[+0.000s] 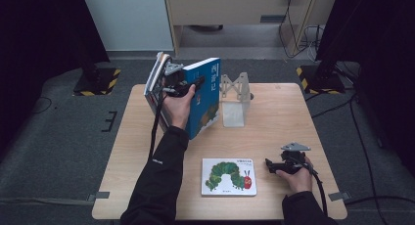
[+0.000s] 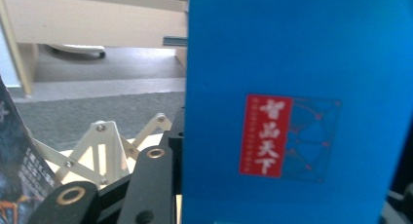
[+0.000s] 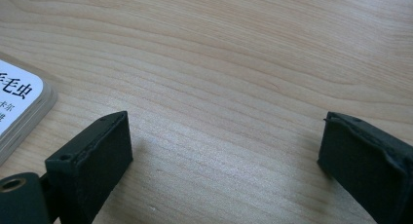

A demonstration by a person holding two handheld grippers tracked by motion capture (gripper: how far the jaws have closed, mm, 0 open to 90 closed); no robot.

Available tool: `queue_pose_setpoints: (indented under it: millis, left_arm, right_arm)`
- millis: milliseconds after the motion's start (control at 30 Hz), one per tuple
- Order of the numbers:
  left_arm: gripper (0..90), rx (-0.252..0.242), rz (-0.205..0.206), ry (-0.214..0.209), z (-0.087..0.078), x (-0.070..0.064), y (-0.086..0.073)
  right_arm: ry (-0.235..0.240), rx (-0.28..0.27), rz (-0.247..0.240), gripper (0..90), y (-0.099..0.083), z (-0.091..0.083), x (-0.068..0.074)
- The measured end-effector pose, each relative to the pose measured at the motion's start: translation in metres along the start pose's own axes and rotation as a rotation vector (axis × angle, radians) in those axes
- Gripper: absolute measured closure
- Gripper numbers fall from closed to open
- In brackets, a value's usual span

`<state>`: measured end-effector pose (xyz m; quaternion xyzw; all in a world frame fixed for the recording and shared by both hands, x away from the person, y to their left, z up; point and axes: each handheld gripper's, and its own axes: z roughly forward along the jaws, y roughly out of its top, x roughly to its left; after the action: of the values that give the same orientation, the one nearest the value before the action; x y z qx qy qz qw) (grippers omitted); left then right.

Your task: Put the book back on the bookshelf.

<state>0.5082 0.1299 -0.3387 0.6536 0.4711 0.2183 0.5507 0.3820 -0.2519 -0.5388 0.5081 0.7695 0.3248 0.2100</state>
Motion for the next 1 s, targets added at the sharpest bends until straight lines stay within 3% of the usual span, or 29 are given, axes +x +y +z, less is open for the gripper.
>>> queue_pose_setpoints:
  millis: [333, 433, 567, 933, 1000]
  left_arm:
    - [59.9, 0.000, -0.003, 0.073, 0.025, 0.010, -0.002]
    - [59.8, 0.014, 0.012, 0.073, 0.032, 0.008, -0.008]
    - [59.9, 0.030, -0.006, 0.076, 0.042, 0.009, -0.015]
    - [59.6, -0.013, -0.004, 0.085, 0.053, 0.001, -0.019]
    - [59.4, -0.012, 0.011, 0.087, 0.053, -0.001, -0.020]
  right_arm:
    - [0.003, 0.002, 0.000, 4.8, 0.000, 0.000, 0.000]
    - [0.004, 0.002, 0.000, 4.6, 0.000, 0.000, 0.000]
    - [0.006, 0.003, -0.001, 4.3, 0.000, 0.000, 0.000]
    - [0.007, 0.003, -0.006, 4.2, 0.000, 0.000, 0.000]
    - [0.007, 0.004, -0.006, 4.2, 0.000, 0.000, 0.000]
